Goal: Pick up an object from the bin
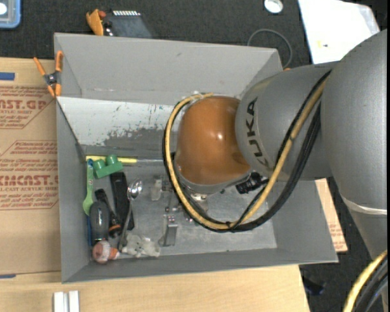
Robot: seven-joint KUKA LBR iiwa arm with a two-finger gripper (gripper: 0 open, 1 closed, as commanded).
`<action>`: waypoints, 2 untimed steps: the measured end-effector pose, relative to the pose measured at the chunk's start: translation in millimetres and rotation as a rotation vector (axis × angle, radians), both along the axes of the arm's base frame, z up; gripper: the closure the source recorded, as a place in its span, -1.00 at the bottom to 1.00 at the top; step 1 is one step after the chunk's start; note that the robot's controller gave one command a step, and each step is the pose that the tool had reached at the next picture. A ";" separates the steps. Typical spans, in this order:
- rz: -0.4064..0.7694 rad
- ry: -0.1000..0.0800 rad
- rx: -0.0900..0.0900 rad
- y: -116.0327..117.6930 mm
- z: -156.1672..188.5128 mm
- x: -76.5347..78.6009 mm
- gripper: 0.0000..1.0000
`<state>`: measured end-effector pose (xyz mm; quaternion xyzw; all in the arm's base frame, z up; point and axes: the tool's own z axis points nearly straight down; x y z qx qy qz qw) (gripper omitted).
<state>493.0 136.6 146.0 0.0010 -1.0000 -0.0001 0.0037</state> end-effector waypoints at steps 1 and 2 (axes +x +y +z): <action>-0.001 -0.007 0.001 -0.6 3.4 2.1 -1.00; 0.240 -0.015 0.002 51.7 -48.9 13.8 -1.00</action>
Offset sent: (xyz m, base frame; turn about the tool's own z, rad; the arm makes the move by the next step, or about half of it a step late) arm 0.0148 0.0745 -0.0760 -0.3419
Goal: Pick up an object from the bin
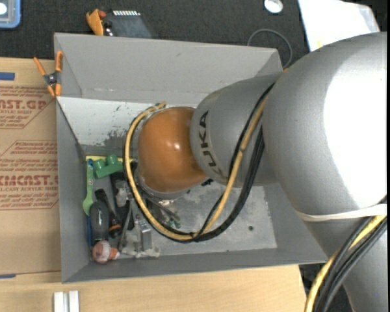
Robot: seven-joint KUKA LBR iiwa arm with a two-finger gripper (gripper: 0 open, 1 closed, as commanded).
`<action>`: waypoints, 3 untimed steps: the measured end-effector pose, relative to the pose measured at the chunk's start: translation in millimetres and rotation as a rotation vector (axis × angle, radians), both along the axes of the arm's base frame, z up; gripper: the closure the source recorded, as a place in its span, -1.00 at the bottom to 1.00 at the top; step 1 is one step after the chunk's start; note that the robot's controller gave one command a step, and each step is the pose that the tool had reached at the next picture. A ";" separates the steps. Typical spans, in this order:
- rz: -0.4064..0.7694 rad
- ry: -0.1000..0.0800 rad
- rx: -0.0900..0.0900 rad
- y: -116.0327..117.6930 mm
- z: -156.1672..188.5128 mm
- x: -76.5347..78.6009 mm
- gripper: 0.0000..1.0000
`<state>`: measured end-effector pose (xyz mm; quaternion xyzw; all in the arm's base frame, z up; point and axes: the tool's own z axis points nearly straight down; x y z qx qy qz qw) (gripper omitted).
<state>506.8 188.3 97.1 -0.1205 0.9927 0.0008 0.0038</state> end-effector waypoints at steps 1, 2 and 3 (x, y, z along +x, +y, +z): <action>0.110 0.007 -0.002 20.4 4.6 -11.9 -1.00; 0.437 0.002 -0.002 48.4 4.4 19.0 -1.00; 0.423 0.003 -0.001 41.4 -28.2 22.8 -1.00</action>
Offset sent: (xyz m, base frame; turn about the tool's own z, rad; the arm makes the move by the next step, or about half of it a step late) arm 0.0210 0.0503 0.0029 -0.4391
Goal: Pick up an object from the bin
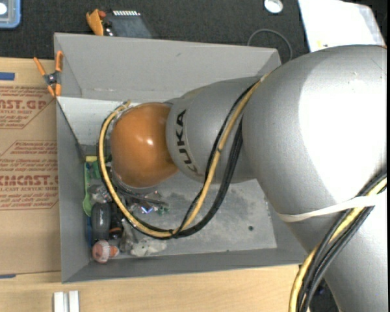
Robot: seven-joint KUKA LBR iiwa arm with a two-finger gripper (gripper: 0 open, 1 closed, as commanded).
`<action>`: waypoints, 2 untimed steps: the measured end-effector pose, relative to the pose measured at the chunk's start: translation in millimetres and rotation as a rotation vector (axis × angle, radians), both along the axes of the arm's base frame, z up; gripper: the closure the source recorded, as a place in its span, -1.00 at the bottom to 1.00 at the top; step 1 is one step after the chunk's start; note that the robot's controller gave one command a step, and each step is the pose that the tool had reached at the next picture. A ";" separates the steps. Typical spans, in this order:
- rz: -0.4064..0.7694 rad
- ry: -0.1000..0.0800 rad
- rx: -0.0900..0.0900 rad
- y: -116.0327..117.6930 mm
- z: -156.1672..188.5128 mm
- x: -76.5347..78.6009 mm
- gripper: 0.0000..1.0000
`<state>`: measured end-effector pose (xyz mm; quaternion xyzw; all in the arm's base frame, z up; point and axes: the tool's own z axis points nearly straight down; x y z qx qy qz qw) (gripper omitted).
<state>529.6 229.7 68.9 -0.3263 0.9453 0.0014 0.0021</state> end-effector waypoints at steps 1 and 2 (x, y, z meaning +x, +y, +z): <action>0.309 -0.010 0.002 0.6 1.8 19.0 1.00; 0.308 -0.010 0.003 0.7 1.9 19.0 1.00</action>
Offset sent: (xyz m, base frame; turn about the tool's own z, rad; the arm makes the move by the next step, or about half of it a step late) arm 0.0000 0.0000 0.0000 0.0000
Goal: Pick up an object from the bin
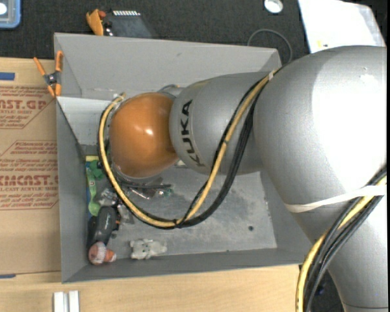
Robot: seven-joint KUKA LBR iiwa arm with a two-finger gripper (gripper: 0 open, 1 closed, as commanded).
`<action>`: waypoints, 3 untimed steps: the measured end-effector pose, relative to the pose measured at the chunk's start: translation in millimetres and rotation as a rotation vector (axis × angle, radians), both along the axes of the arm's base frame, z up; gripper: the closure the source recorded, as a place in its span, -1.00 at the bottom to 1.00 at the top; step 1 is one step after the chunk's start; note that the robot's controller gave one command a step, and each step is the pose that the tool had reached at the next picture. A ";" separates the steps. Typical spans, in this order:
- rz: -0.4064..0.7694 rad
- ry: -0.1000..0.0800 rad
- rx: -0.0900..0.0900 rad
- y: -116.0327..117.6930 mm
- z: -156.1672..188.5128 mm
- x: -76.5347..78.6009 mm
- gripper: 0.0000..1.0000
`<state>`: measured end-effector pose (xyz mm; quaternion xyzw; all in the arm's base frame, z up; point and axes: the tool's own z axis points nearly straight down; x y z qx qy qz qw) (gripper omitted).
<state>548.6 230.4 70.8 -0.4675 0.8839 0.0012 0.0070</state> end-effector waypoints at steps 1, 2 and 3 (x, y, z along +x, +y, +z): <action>0.000 0.002 -0.001 -0.3 9.6 -0.8 1.00; -0.001 0.005 -0.002 -0.3 45.8 -2.1 1.00; 0.000 0.002 0.000 0.5 72.9 -1.4 1.00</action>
Offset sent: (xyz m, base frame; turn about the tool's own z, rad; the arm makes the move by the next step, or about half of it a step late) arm -0.0009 -0.0003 0.0681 -0.0002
